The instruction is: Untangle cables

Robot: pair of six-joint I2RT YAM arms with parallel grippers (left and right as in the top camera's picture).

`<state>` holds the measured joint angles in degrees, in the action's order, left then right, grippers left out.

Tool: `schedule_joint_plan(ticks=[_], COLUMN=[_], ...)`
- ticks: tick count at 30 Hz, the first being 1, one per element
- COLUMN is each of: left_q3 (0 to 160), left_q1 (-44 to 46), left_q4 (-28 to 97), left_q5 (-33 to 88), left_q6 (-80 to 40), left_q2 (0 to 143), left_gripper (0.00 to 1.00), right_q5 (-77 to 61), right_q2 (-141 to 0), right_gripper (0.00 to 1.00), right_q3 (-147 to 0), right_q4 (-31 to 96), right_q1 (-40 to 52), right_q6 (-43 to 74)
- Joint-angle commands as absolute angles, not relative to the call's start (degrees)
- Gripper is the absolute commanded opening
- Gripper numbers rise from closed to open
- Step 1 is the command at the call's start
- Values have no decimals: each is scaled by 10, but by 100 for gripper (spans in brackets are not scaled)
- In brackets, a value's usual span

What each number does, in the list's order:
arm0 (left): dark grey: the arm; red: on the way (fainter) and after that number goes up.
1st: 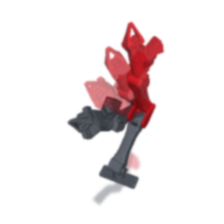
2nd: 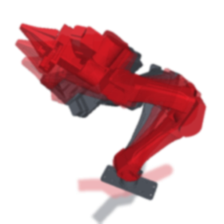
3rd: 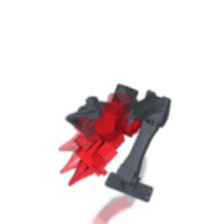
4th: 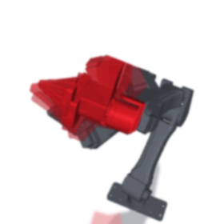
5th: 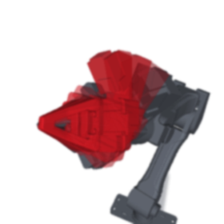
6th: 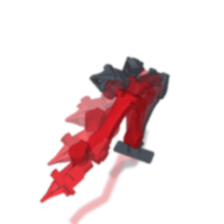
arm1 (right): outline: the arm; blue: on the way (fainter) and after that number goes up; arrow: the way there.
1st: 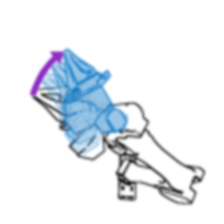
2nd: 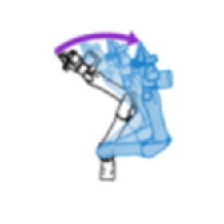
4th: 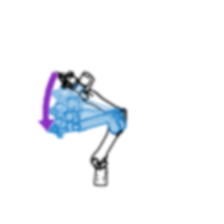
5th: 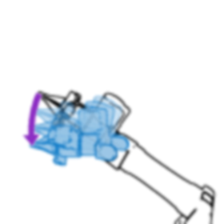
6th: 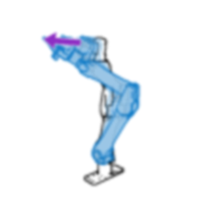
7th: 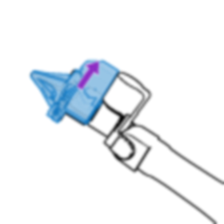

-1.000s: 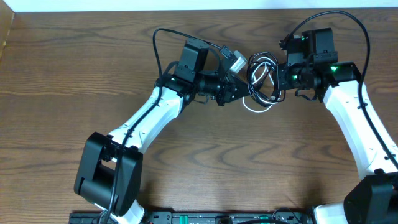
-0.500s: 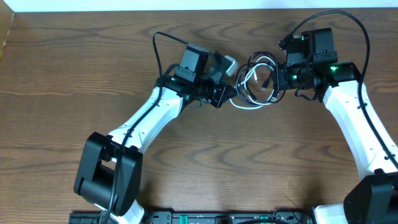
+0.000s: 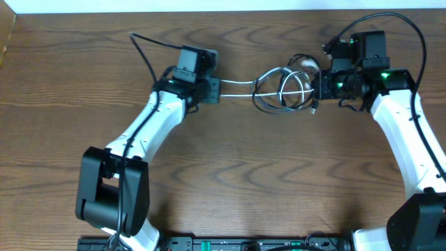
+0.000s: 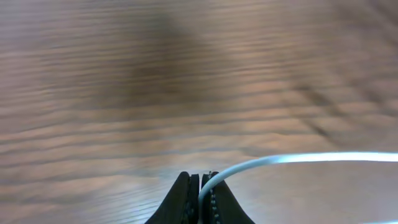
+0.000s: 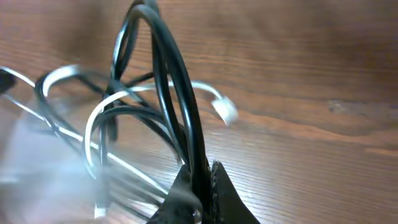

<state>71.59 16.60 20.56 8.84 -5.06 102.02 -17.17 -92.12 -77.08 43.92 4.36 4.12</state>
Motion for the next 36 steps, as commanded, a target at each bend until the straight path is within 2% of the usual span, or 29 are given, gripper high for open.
schedule_joint_plan(ticks=[1, 9, 10, 11, 13, 22, 23, 26, 31, 33, 36], left_q3=[715, 715, 715, 714, 714, 714, 715, 714, 714, 715, 715], left_q1=[127, 67, 63, 60, 55, 41, 41, 44, 62, 77, 106], left_q4=[214, 236, 237, 238, 240, 248, 250, 260, 267, 266, 263], left_q5=[29, 23, 23, 23, 23, 23, 23, 29, 103, 143, 168], left_q6=[-65, -83, -83, -83, -83, -89, -89, -107, -117, -117, -117], left_q2=[1013, 1010, 1010, 1010, 1010, 999, 996, 980, 939, 915, 876], left_gripper=[8, 8, 8, 8, 8, 8, 8, 8, 8, 8, 8], right_q5=[-149, -137, -131, -128, -123, -109, -109, -113, -146, -179, -225], right_q2=[-918, -918, -918, -918, -918, -918, -918, -918, -918, -919, -919], right_gripper=[1, 1, 2, 9, 2, 5, 8, 27, 43, 55, 59], right_q3=[-770, -770, -770, -770, -770, -770, -770, -770, -770, -769, -765], right_q4=[442, 457, 459, 461, 465, 468, 469, 470, 470, 470, 469], right_q1=[21, 6, 6, 6, 6, 6, 7, 9, 9, 9, 9], right_q6=[46, 33, 33, 33, 33, 34, 34, 34, 29, 5, -21])
